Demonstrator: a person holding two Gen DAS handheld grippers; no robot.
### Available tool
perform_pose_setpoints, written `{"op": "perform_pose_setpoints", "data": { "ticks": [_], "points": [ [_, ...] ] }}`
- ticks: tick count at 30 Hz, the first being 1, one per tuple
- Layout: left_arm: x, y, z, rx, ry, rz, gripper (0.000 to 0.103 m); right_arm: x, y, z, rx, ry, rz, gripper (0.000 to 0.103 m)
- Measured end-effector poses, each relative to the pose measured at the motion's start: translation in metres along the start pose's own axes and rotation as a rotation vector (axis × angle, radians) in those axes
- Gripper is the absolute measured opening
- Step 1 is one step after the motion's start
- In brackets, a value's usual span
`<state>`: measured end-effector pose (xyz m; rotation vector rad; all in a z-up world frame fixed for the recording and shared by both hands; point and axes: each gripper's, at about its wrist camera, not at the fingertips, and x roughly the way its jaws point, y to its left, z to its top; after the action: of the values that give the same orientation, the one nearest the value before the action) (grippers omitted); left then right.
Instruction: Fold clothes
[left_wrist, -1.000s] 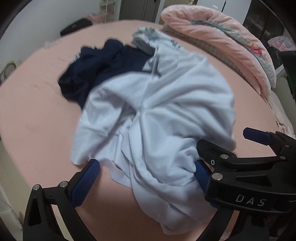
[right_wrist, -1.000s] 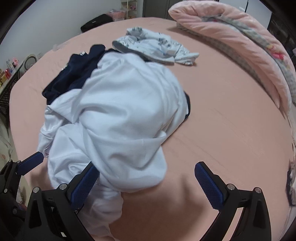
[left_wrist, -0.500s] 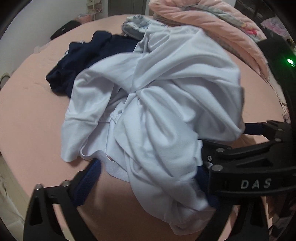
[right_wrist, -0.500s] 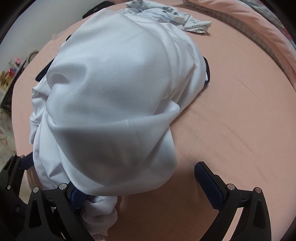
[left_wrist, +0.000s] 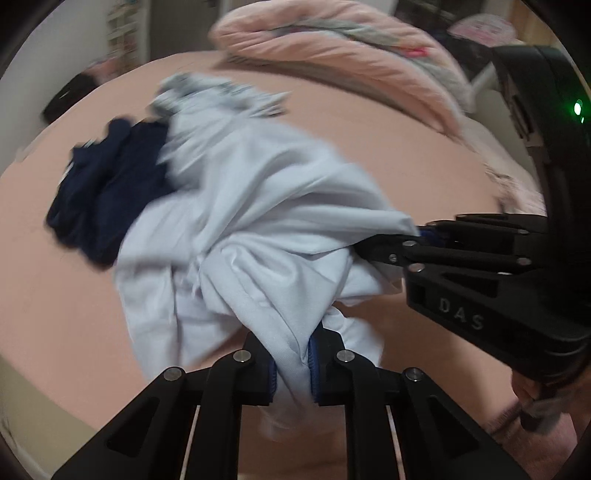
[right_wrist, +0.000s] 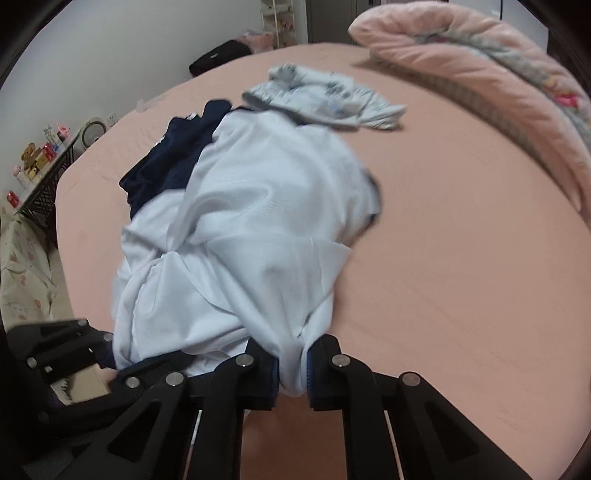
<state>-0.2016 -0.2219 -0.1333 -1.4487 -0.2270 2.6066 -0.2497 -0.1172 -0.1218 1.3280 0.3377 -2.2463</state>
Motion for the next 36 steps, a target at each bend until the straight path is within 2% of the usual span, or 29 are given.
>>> {"op": "perform_pose_setpoints", "data": {
  "ticks": [3,6,11,13,16,19,22,24,25,26,27,28,29,32,34,36],
  "points": [
    [-0.008,-0.04,0.01,0.068,0.014,-0.074,0.011,-0.045,-0.025,-0.028,0.009,-0.022,-0.039,0.007],
    [0.005,-0.091,0.012,0.137,0.038,-0.121,0.011,-0.084,-0.064,-0.058,0.059,-0.038,-0.083,0.007],
    [0.011,-0.175,-0.011,0.23,0.104,-0.167,0.011,-0.157,-0.139,-0.127,0.205,-0.074,-0.185,0.005],
    [0.006,-0.207,-0.028,0.251,0.121,-0.177,0.011,-0.177,-0.168,-0.153,0.287,-0.075,-0.187,0.005],
    [0.009,-0.235,-0.04,0.244,0.156,-0.196,0.011,-0.189,-0.18,-0.185,0.332,-0.074,-0.147,0.006],
    [-0.007,-0.266,-0.071,0.256,0.176,-0.22,0.011,-0.188,-0.186,-0.212,0.383,-0.058,-0.103,0.007],
    [-0.01,-0.261,-0.086,0.211,0.204,-0.236,0.012,-0.169,-0.184,-0.231,0.437,0.004,-0.088,0.011],
    [-0.01,-0.256,-0.094,0.172,0.22,-0.239,0.016,-0.164,-0.182,-0.235,0.44,0.02,-0.056,0.021],
    [-0.007,-0.249,-0.093,0.132,0.222,-0.226,0.018,-0.162,-0.181,-0.237,0.44,0.027,-0.039,0.033],
    [-0.005,-0.239,-0.091,0.091,0.216,-0.21,0.025,-0.161,-0.178,-0.237,0.433,0.023,-0.032,0.046],
    [-0.006,-0.226,-0.088,0.05,0.201,-0.192,0.034,-0.162,-0.175,-0.236,0.424,0.016,-0.028,0.052],
    [-0.008,-0.215,-0.085,0.013,0.184,-0.175,0.038,-0.162,-0.171,-0.233,0.42,0.009,-0.013,0.059],
    [-0.015,-0.201,-0.083,-0.024,0.164,-0.159,0.042,-0.161,-0.166,-0.228,0.414,0.005,0.01,0.062],
    [-0.029,-0.172,-0.075,-0.105,0.114,-0.115,0.043,-0.146,-0.15,-0.219,0.38,0.031,0.041,0.07],
    [-0.026,-0.158,-0.07,-0.139,0.115,-0.069,0.043,-0.124,-0.14,-0.217,0.348,0.081,0.037,0.07],
    [-0.014,-0.154,-0.072,-0.163,0.136,-0.064,0.043,-0.098,-0.131,-0.219,0.322,0.135,0.029,0.067]
  ]
}}
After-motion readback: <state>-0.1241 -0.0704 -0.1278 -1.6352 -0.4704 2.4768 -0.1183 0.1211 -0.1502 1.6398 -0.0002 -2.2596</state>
